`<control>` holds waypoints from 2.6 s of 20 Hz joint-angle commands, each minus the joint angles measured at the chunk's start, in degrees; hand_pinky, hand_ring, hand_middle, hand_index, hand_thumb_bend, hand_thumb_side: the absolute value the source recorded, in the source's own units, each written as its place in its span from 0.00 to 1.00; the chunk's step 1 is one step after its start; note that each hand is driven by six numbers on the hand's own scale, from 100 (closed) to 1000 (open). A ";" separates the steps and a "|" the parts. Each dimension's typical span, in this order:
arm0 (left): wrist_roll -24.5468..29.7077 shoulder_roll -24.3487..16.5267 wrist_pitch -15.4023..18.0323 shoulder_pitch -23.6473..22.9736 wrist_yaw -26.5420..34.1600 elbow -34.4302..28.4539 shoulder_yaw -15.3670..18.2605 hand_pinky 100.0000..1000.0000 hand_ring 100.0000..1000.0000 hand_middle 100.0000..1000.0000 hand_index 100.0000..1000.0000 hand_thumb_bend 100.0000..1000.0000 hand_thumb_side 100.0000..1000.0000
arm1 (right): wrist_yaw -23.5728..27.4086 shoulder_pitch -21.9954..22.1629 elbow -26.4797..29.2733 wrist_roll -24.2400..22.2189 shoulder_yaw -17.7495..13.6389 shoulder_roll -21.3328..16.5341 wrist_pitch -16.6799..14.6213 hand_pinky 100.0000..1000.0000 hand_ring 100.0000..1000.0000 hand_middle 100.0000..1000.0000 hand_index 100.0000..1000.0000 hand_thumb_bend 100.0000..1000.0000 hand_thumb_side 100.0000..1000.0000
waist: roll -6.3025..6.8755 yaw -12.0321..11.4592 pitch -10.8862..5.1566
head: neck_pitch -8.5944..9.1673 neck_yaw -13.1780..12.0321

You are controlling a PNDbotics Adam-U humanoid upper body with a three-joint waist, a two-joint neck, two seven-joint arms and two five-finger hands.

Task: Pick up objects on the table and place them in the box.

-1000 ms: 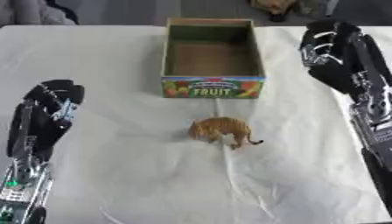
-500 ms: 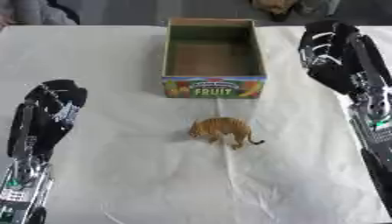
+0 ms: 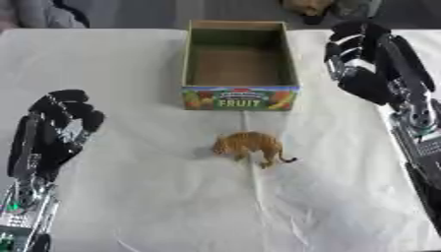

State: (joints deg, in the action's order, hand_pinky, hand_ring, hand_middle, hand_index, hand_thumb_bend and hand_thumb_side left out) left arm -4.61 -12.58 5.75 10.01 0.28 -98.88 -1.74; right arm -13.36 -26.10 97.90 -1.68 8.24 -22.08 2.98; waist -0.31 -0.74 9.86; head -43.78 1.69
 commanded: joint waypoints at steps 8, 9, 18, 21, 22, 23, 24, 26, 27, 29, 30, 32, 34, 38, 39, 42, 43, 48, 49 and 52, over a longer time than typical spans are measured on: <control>0.98 -0.57 -0.05 0.49 -0.96 -1.20 -0.37 0.60 0.57 0.55 0.64 0.81 0.40 | -3.88 -4.46 -2.71 -6.40 4.75 -3.84 -1.02 0.56 0.61 0.63 0.77 0.31 0.20 | -0.06 -0.34 -1.02 | -0.33 0.52; 1.05 -0.55 -0.08 0.53 -1.03 -1.20 -0.41 0.60 0.57 0.55 0.64 0.81 0.40 | -4.21 -4.90 -3.11 -7.12 5.31 -3.96 -1.15 0.56 0.62 0.64 0.77 0.34 0.21 | -0.05 -0.39 -1.04 | -0.33 0.57; 1.24 -0.46 -0.28 0.64 -1.12 -1.25 -0.50 0.60 0.57 0.55 0.64 0.80 0.40 | -6.30 -7.63 -7.24 -12.25 9.50 -3.33 -2.07 0.57 0.62 0.64 0.77 0.36 0.23 | 0.00 -0.87 -1.10 | -0.33 0.74; 1.30 -0.48 -0.32 0.67 -1.14 -1.27 -0.53 0.60 0.57 0.55 0.64 0.79 0.40 | -6.61 -8.02 -9.21 -13.46 10.94 -2.67 -2.53 0.57 0.63 0.64 0.77 0.36 0.25 | -0.02 -1.06 -1.06 | -0.33 0.75; 1.30 -0.48 -0.33 0.67 -1.13 -1.27 -0.53 0.60 0.57 0.55 0.64 0.79 0.40 | -6.81 -8.17 -9.98 -13.91 11.50 -2.40 -2.74 0.57 0.63 0.64 0.77 0.36 0.25 | -0.04 -1.11 -1.05 | -0.33 0.78; 1.31 -0.48 -0.34 0.68 -1.13 -1.27 -0.54 0.60 0.57 0.55 0.64 0.79 0.40 | -7.03 -8.31 -10.70 -14.26 11.93 -2.17 -3.00 0.57 0.63 0.64 0.77 0.35 0.25 | -0.06 -1.15 -1.03 | -0.33 0.80; 1.34 -0.46 -0.34 0.69 -1.12 -1.27 -0.57 0.60 0.57 0.55 0.64 0.79 0.40 | -7.28 -8.44 -11.43 -14.64 12.40 -1.92 -3.27 0.57 0.63 0.64 0.77 0.35 0.25 | -0.08 -1.21 -1.01 | -0.33 0.82; 1.40 -0.45 -0.34 0.70 -1.11 -1.26 -0.60 0.60 0.57 0.55 0.64 0.79 0.41 | -7.73 -8.60 -12.72 -15.19 13.05 -1.47 -3.81 0.57 0.63 0.64 0.77 0.35 0.26 | -0.09 -1.27 -0.98 | -0.33 0.80; 1.42 -0.44 -0.35 0.70 -1.10 -1.26 -0.61 0.60 0.57 0.55 0.64 0.79 0.41 | -7.93 -8.67 -13.32 -15.40 13.30 -1.26 -4.08 0.57 0.63 0.64 0.77 0.35 0.26 | -0.09 -1.29 -0.97 | -0.33 0.78; 1.45 -0.45 -0.34 0.71 -1.10 -1.28 -0.60 0.60 0.57 0.55 0.64 0.79 0.41 | -8.24 -8.78 -14.25 -15.64 13.59 -0.99 -4.58 0.57 0.63 0.64 0.77 0.35 0.26 | -0.10 -1.31 -0.95 | -0.33 0.77; 1.46 -0.45 -0.34 0.71 -1.10 -1.29 -0.60 0.60 0.57 0.55 0.64 0.79 0.41 | -8.34 -8.81 -14.53 -15.65 13.62 -0.92 -4.78 0.57 0.63 0.64 0.77 0.35 0.26 | -0.10 -1.32 -0.95 | -0.33 0.77; 1.47 -0.45 -0.34 0.65 -1.10 -1.28 -0.58 0.60 0.57 0.55 0.64 0.79 0.41 | -8.52 -8.68 -15.47 -15.86 13.86 -0.75 -5.00 0.57 0.63 0.64 0.77 0.34 0.27 | -0.13 -1.32 -0.91 | -0.33 0.83; 1.49 -0.46 -0.33 0.65 -1.09 -1.29 -0.57 0.60 0.57 0.55 0.64 0.79 0.41 | -8.72 -8.61 -16.46 -15.99 13.98 -0.66 -5.33 0.57 0.63 0.64 0.77 0.34 0.27 | -0.17 -1.30 -0.89 | -0.33 0.81; 1.54 -0.48 -0.32 0.64 -1.11 -1.30 -0.56 0.60 0.57 0.55 0.64 0.79 0.41 | -9.01 -8.51 -17.58 -16.22 14.05 -0.81 -5.94 0.57 0.63 0.65 0.77 0.33 0.28 | -0.24 -1.23 -0.87 | -0.33 0.76; 1.55 -0.49 -0.32 0.62 -1.12 -1.30 -0.56 0.60 0.57 0.55 0.64 0.79 0.41 | -9.09 -8.49 -17.71 -16.32 14.06 -0.88 -6.06 0.57 0.63 0.65 0.77 0.34 0.28 | -0.26 -1.22 -0.87 | -0.33 0.76; 1.59 -0.51 -0.32 0.54 -1.16 -1.27 -0.54 0.60 0.57 0.55 0.64 0.79 0.41 | -9.61 -8.48 -17.76 -17.14 14.25 -1.32 -6.52 0.58 0.63 0.65 0.77 0.35 0.27 | -0.34 -1.22 -0.89 | -0.33 0.72; 1.61 -0.51 -0.31 0.53 -1.17 -1.28 -0.54 0.60 0.57 0.55 0.64 0.79 0.41 | -9.77 -8.46 -17.71 -17.47 14.29 -1.47 -6.67 0.58 0.63 0.65 0.77 0.34 0.27 | -0.37 -1.21 -0.90 | -0.33 0.70; 1.65 -0.58 -0.29 0.42 -1.21 -1.24 -0.49 0.60 0.57 0.55 0.64 0.79 0.41 | -10.37 -8.16 -17.07 -19.12 14.60 -2.32 -7.36 0.58 0.64 0.65 0.77 0.35 0.28 | -0.55 -1.10 -0.90 | -0.33 0.56; 1.67 -0.59 -0.28 0.41 -1.21 -1.23 -0.49 0.60 0.57 0.55 0.64 0.79 0.41 | -10.52 -8.10 -16.79 -19.47 14.72 -2.45 -7.52 0.59 0.64 0.65 0.77 0.35 0.28 | -0.59 -1.08 -0.89 | -0.33 0.53; 1.70 -0.59 -0.27 0.40 -1.22 -1.20 -0.50 0.60 0.57 0.55 0.64 0.79 0.41 | -11.03 -7.97 -15.89 -20.51 15.09 -2.75 -8.03 0.59 0.64 0.65 0.77 0.36 0.28 | -0.66 -1.06 -0.87 | -0.33 0.53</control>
State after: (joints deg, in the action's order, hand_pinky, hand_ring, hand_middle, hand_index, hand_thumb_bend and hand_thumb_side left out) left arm -3.12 -12.56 5.44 10.06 -0.75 -98.98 -2.24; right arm -23.76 -33.64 80.75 -21.64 23.39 -23.19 -4.82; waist -1.09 -1.84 9.69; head -43.78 2.35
